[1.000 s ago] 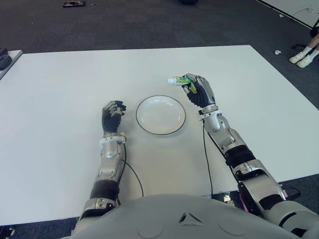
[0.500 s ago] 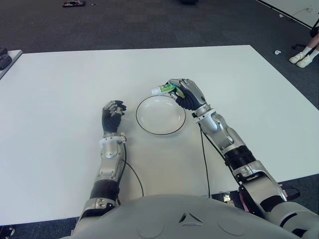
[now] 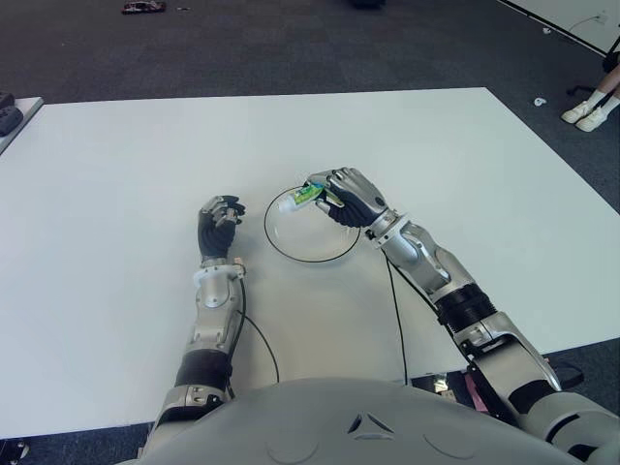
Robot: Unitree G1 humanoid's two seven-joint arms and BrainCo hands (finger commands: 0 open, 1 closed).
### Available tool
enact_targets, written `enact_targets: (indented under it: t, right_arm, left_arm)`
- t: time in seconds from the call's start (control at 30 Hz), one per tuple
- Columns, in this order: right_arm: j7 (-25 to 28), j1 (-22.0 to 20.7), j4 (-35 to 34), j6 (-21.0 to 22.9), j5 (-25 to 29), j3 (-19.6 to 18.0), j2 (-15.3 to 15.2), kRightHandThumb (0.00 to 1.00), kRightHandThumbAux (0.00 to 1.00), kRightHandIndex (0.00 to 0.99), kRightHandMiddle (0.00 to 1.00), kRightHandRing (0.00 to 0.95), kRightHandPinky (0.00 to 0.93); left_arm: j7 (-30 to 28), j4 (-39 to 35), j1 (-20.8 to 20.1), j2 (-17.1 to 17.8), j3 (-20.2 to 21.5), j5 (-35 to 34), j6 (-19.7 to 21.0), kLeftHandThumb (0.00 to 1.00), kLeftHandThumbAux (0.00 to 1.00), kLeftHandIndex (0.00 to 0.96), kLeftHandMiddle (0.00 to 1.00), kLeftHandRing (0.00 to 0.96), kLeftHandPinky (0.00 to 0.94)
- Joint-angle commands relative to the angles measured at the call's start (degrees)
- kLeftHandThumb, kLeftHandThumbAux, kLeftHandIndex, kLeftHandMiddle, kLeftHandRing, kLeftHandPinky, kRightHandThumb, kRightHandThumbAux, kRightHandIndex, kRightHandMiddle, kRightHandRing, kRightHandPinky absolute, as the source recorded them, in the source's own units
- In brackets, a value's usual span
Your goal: Put the toothpaste on the table into the plate.
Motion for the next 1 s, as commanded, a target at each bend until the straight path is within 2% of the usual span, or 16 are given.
enact_targets:
  t: [0.03, 0.2, 0.27, 0.33, 0.37, 0.4, 0.47, 0.57, 0.73, 1.0]
  right_arm:
    - [0.13, -1.52, 2.85, -1.59, -2.14, 1.36, -0.49, 0.846, 0.681, 0.402, 0.564, 0.870, 0.867]
    - [-1.95, -1.95, 5.20, -2.37, -4.48, 2.43, -0.18, 0.846, 0.680, 0.405, 0.565, 0.858, 0.855]
    - [-3.15, -2.19, 6.65, -2.50, -5.53, 3.02, 0.16, 0.846, 0.680, 0.407, 0.571, 0.837, 0.819]
    - [-2.80, -2.37, 7.56, -1.92, -6.05, 3.52, 0.30, 0.840, 0.680, 0.404, 0.560, 0.761, 0.719]
    - [-1.50, -2.38, 7.43, -1.16, -6.06, 3.72, 0.20, 0.782, 0.696, 0.407, 0.437, 0.560, 0.557]
    - [-0.54, -2.38, 7.24, -0.67, -6.01, 3.80, 0.11, 0.676, 0.673, 0.357, 0.372, 0.465, 0.475]
    - [1.98, -2.02, 5.89, 0.37, -5.71, 3.82, -0.44, 0.378, 0.613, 0.181, 0.176, 0.210, 0.228]
    - [6.83, -1.03, 1.03, 0.62, -3.59, 2.43, -3.15, 0.212, 0.542, 0.059, 0.057, 0.068, 0.074]
    - [9.66, -1.03, -0.60, 0.16, -2.25, 1.82, -3.88, 0.128, 0.447, 0.009, 0.009, 0.011, 0.012]
    - [11.40, -1.15, -0.75, 0.10, -1.79, 1.60, -3.97, 0.083, 0.359, 0.000, 0.000, 0.000, 0.000]
  left_arm:
    - [0.80, 2.52, 1.96, -0.48, -0.28, 0.56, 2.58, 0.711, 0.716, 0.435, 0.510, 0.503, 0.495]
    - [0.47, 2.29, 2.05, -0.48, -0.19, 0.22, 2.76, 0.711, 0.716, 0.434, 0.507, 0.500, 0.493]
    - [0.31, 2.45, 2.02, -0.36, -0.10, 0.07, 2.64, 0.711, 0.715, 0.434, 0.508, 0.499, 0.493]
    - [0.12, 2.78, 1.96, -0.18, -0.09, 0.04, 2.25, 0.711, 0.715, 0.434, 0.509, 0.498, 0.491]
    - [-0.02, 2.89, 1.95, -0.08, -0.15, 0.08, 1.97, 0.710, 0.716, 0.434, 0.510, 0.499, 0.491]
    - [-0.10, 2.94, 1.96, -0.02, -0.20, 0.11, 1.80, 0.710, 0.716, 0.434, 0.511, 0.500, 0.491]
    - [-0.24, 3.02, 1.97, 0.06, -0.31, 0.18, 1.48, 0.710, 0.716, 0.434, 0.514, 0.502, 0.495]
    - [-0.18, 3.12, 1.93, 0.09, -0.36, 0.28, 1.28, 0.710, 0.717, 0.435, 0.517, 0.508, 0.507]
    - [-0.09, 2.92, 2.05, 0.01, -0.24, 0.12, 1.81, 0.710, 0.716, 0.435, 0.516, 0.511, 0.503]
    - [-0.28, 2.92, 2.06, -0.01, 0.01, -0.28, 2.04, 0.710, 0.715, 0.434, 0.518, 0.504, 0.493]
